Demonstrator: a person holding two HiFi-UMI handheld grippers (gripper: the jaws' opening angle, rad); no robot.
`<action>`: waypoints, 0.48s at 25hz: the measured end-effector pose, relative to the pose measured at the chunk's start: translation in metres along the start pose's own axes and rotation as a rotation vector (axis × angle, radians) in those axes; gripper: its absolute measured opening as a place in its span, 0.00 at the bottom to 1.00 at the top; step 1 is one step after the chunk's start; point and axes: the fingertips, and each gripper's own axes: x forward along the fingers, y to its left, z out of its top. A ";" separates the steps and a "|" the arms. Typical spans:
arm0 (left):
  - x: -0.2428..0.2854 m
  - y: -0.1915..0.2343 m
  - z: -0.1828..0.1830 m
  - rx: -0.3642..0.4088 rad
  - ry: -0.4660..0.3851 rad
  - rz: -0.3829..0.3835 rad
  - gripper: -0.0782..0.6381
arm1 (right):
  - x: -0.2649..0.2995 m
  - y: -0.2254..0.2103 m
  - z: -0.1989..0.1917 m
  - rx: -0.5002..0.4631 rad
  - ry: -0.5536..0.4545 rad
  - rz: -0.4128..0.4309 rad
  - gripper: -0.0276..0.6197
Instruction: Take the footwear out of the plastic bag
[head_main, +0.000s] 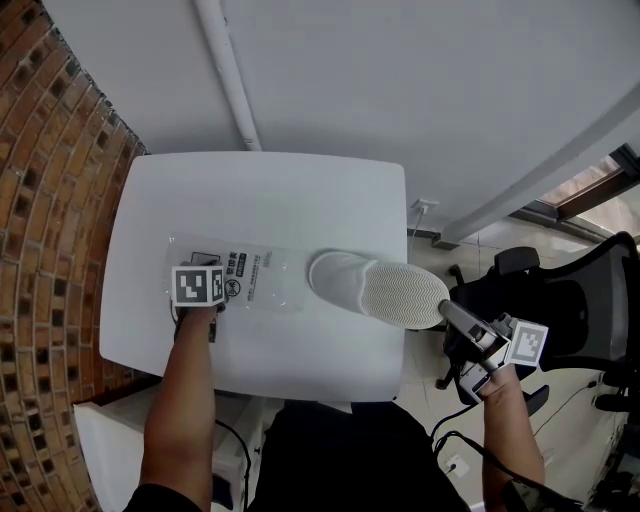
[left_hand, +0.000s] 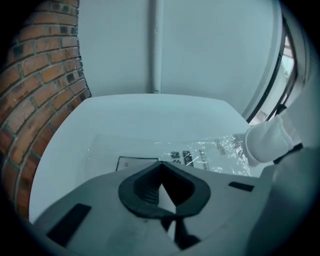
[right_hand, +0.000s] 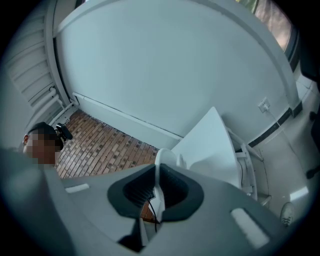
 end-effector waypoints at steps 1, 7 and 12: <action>0.000 -0.005 0.005 -0.016 -0.014 -0.012 0.12 | -0.002 0.003 -0.001 0.001 0.000 0.006 0.09; -0.017 -0.033 0.038 0.006 -0.124 -0.083 0.17 | -0.007 0.029 -0.008 0.005 0.021 0.078 0.09; -0.049 -0.049 0.047 0.049 -0.182 -0.149 0.20 | 0.004 0.042 -0.028 0.020 0.085 0.132 0.09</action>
